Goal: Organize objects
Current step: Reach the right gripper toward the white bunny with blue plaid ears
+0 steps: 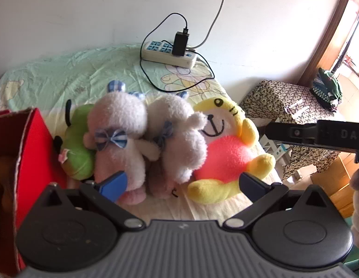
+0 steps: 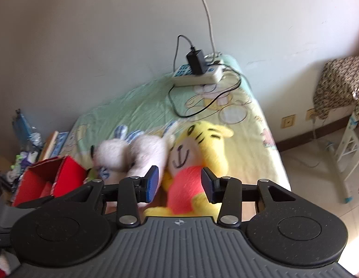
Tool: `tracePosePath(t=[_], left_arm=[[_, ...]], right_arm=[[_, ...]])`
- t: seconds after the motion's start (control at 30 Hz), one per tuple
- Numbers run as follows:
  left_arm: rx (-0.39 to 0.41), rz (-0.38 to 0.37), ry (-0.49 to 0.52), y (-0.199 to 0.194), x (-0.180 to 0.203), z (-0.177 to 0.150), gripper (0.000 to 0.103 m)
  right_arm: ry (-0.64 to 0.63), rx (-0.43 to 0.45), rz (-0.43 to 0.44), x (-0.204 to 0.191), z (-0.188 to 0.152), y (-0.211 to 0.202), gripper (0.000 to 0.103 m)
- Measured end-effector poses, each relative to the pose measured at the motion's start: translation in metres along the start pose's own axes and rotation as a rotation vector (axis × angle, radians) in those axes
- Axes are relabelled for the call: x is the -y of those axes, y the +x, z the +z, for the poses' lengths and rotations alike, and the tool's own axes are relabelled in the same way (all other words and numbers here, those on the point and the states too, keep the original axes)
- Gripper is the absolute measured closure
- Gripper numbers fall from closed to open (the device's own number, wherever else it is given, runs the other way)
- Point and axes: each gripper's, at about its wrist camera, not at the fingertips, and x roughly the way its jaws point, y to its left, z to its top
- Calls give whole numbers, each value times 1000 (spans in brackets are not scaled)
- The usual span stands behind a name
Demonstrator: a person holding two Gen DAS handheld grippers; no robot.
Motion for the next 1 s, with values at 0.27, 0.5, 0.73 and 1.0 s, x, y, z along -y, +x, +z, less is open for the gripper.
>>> tracePosePath(t=[0.27,0.5,0.73,1.0], left_arm=[[-19,-231,73,17,31,1,1],[-79,-275,112,56,53,5,1],[-100,-276,161,61,56,6,1],[70,-233,205,9,43,4,1]], right_arm=[[149,-151,35,49,-7,45,47],[262,-264,183,63,-13,88,40],[369,-279,218,77,-16,101,40],[291,-54,303,64,11,49,40]])
